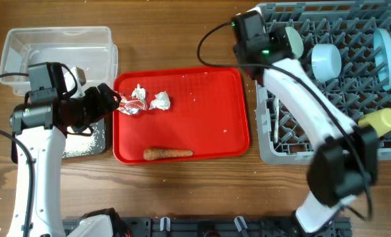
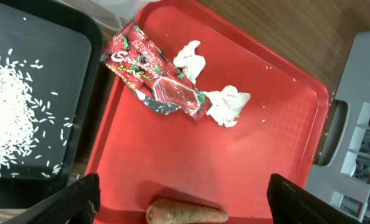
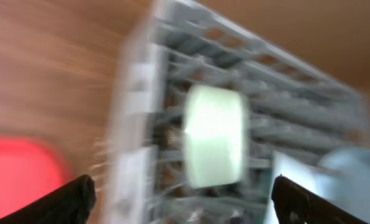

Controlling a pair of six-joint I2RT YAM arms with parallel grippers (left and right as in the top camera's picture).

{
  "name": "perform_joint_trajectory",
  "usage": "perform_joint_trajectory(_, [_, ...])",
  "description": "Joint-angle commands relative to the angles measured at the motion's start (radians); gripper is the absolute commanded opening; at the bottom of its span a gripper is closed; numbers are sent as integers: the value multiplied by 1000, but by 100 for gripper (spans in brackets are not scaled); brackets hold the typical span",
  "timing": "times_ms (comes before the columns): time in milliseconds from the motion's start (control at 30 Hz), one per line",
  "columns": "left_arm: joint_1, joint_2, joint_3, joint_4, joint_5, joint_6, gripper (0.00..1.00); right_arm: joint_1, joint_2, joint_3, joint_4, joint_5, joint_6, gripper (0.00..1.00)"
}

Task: Sort waste into correct bins and load items into the dishwasher rack
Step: 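Place the green bowl into the rack's upper area and release, then grasp the red candy wrapper with the left gripper and drop it in the clear bin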

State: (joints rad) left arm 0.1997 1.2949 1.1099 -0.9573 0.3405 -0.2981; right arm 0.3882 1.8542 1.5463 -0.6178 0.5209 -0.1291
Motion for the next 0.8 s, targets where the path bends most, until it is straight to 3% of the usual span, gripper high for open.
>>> perform_joint_trajectory(0, [5,0,3,-2,2,5,87,2,-105,1,-63,-690,88,93])
perform_joint_trajectory(67, [5,0,3,-2,2,5,87,3,-106,0,-112,-843,162,92])
perform_joint_trajectory(200, [5,2,3,-2,-21,5,86,46,-79,0,-207,-889,211,93])
perform_joint_trajectory(300, [5,2,3,0,-44,5,83,107,-64,-2,-246,-773,332,90])
perform_joint_trajectory(500, [-16,45,3,75,-48,5,81,151,-35,-2,-357,-761,425,90])
perform_joint_trajectory(767, [-240,332,3,184,-127,-75,84,151,-29,-3,-475,-647,446,92])
